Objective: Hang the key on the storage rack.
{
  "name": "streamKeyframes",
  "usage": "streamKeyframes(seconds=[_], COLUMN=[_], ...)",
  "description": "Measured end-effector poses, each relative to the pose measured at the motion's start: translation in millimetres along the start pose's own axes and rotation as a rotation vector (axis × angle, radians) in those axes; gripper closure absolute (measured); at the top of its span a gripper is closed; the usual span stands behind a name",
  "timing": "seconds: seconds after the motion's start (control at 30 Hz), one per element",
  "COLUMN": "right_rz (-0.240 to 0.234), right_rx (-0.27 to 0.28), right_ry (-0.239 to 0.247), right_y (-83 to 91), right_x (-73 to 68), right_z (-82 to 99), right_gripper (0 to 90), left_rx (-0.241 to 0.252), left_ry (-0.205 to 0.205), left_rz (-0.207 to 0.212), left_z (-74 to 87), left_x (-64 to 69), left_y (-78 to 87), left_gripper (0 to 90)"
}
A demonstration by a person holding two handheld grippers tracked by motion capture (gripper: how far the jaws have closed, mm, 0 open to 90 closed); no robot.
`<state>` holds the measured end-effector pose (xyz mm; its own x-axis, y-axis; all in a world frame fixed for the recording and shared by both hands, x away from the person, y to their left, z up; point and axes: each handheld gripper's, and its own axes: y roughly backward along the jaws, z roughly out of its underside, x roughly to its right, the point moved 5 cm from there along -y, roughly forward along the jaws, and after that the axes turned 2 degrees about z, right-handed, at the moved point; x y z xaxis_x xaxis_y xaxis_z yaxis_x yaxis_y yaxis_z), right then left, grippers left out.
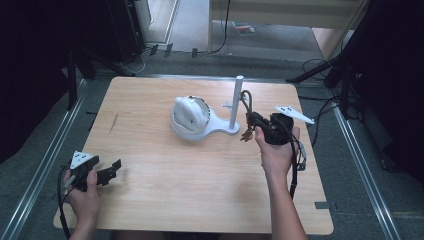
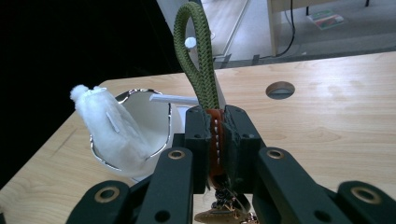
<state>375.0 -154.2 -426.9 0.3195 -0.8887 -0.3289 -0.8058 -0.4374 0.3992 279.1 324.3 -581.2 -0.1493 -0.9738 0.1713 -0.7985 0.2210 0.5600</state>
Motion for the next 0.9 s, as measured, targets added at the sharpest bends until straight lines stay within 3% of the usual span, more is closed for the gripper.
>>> streamKeyframes(seconds=[0.2, 0.6, 0.7, 0.83, 0.9], right_rz=[-0.005, 0.022, 0.036, 0.039, 0.066], right_rx=[-0.026, -0.036, 0.008, 0.035, 0.037], right_ry=[-0.024, 0.010, 0.032, 0.071, 0.114], right_y=[-7.9, -21.2, -21.7, -21.2, -20.2], right_x=[3.0, 4.8, 4.9, 4.2, 3.8], right_z=[3.4, 9.4, 8.8, 10.1, 12.3], right_gripper=[81.7, 78.5, 57.5, 42.4, 36.0], left_rx=[-0.004, -0.003, -0.003, -0.001, 0.002], left_ry=[-0.005, -0.003, -0.004, -0.002, -0.006], left_rz=[0.001, 0.003, 0.003, 0.002, 0.001], left_z=[0.1, 0.1, 0.1, 0.1, 0.1], left_x=[0.1, 0.1, -0.3, -0.3, 0.0], left_y=[0.1, 0.1, 0.5, 0.5, 0.7], left_gripper=[14.3, 14.3, 14.3, 14.3, 14.3])
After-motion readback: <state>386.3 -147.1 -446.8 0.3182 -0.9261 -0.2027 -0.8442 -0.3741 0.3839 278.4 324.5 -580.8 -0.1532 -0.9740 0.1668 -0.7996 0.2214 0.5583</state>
